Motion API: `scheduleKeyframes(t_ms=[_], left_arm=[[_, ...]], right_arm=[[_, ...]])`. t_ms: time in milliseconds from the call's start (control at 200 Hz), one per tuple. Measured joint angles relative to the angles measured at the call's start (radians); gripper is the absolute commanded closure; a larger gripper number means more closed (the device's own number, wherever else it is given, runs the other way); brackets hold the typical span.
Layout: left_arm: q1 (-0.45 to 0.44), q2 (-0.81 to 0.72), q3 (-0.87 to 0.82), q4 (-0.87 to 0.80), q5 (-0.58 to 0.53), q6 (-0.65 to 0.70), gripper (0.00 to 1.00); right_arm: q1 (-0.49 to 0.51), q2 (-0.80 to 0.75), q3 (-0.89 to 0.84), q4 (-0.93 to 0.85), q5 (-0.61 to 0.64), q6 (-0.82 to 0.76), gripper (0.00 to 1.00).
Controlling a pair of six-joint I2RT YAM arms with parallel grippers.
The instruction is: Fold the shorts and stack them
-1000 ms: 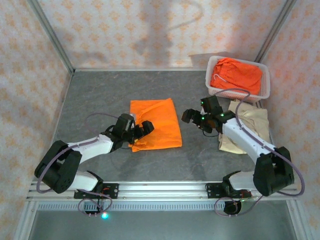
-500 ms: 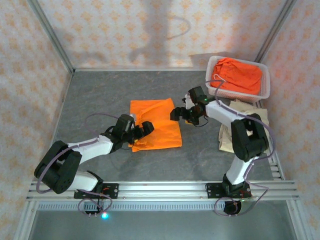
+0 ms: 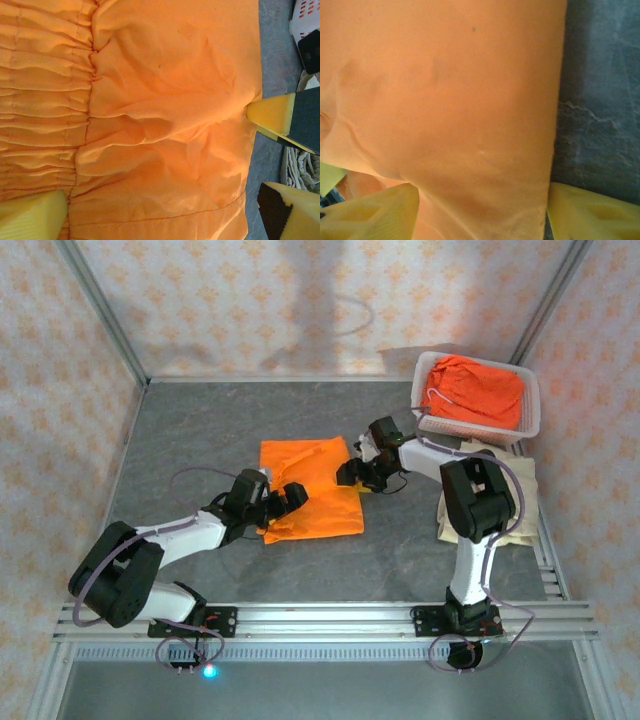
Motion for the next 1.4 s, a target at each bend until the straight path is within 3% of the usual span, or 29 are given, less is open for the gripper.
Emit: scheduleKeyframes(t_ms=[435,816,956,1086,1236,1401], left_arm=[[0.0,0.011,0.0,0.022,-0.003,0.001,0.0],[0.0,0.006,-0.005,0.031,-0.007,0.001,0.0],[0.0,0.006,-0.005,0.031,-0.008,0.001,0.0],[0.0,0.004,-0.005,0.03,-0.011,0.001,0.0],[0.0,-0.019,-0.005,0.008,-0.03,0.002,0.0],[0.0,-0.084,-0.004,-0.071,-0.064,0.011,0.0]], right_arm=[[0.011,0.042,0.005,0.094,-0.064,0.068,0.41],[0.032,0.07,-0.013,0.209,-0.088,0.164,0.65],[0.042,0.074,-0.036,0.274,-0.1,0.215,0.79],[0.044,0.076,-0.042,0.304,-0.103,0.243,1.0],[0.045,0.076,-0.042,0.298,-0.088,0.24,1.0],[0.05,0.051,-0.023,0.17,-0.006,0.171,1.0]])
